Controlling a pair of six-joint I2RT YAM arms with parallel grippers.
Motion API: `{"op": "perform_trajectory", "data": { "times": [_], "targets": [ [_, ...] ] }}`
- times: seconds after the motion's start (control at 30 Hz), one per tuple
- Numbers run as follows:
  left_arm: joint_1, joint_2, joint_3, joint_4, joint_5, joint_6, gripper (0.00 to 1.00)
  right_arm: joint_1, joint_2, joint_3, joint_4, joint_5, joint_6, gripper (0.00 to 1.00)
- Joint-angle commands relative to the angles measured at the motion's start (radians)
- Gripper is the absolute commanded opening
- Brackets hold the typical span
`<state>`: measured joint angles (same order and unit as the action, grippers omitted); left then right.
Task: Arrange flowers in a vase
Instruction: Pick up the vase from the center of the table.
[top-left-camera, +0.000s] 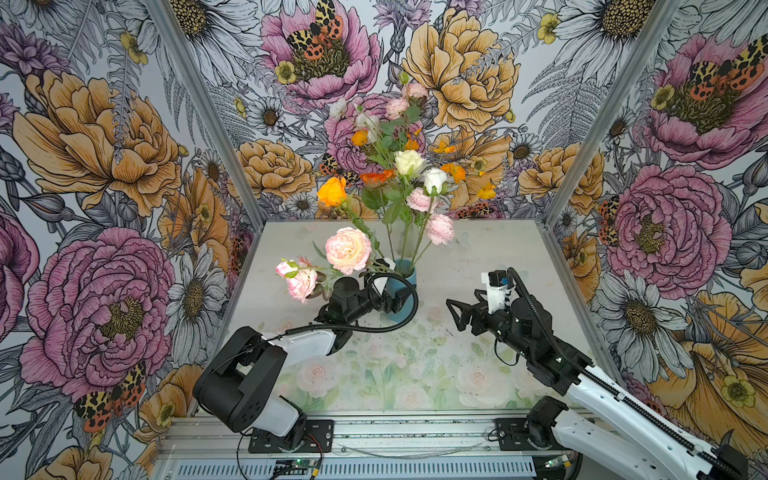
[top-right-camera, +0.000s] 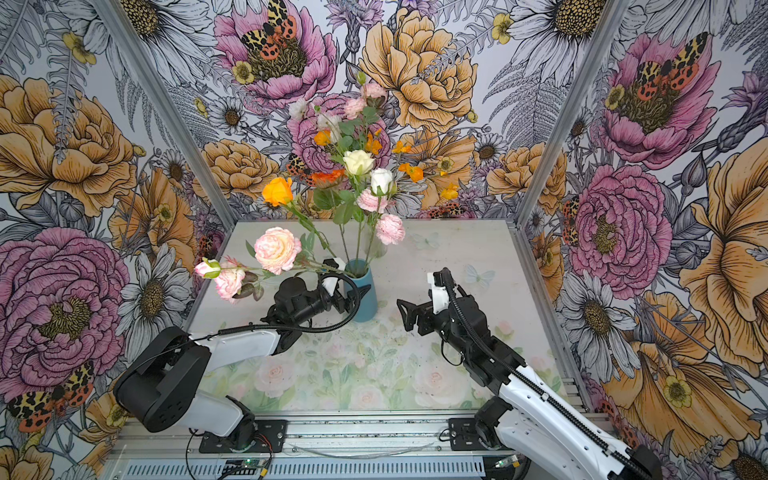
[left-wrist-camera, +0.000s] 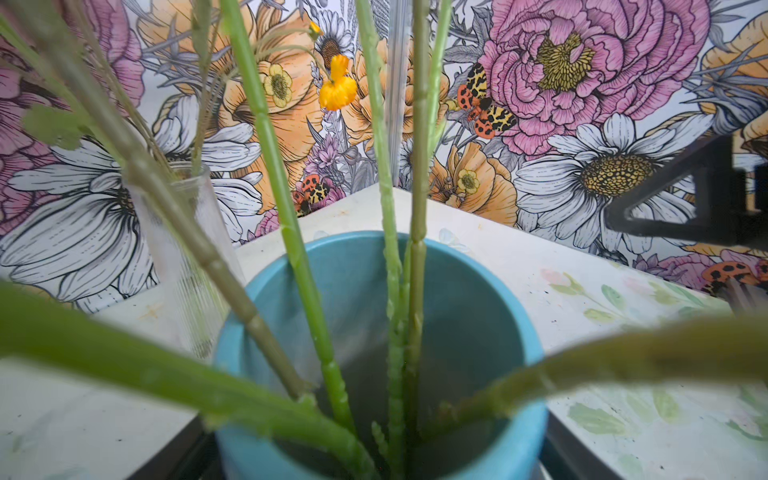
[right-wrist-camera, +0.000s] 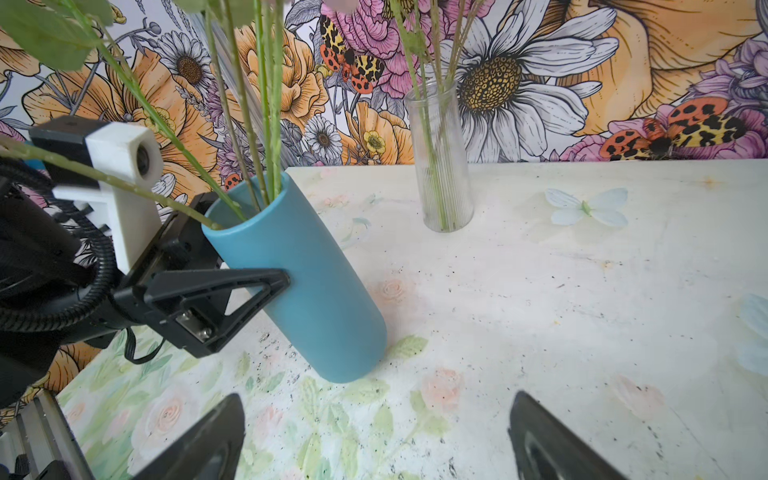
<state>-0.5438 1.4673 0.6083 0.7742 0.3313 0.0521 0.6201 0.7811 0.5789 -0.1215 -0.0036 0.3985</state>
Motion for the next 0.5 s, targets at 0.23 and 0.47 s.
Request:
{"op": "perform_trajectory", "data": {
  "times": [0.23, 0.47],
  "targets": [
    [0.160, -0.046, 0.101, 0.289, 0.038, -0.009, 0.37, -0.040, 0.123, 0.072, 0.116, -0.077, -0.022, 0.99],
    [0.299, 0.052, 0.182, 0.377, 0.070, -0.087, 0.36, -0.091, 0.270, 0.184, 0.130, -0.160, -0.022, 0.99]
  ]
}}
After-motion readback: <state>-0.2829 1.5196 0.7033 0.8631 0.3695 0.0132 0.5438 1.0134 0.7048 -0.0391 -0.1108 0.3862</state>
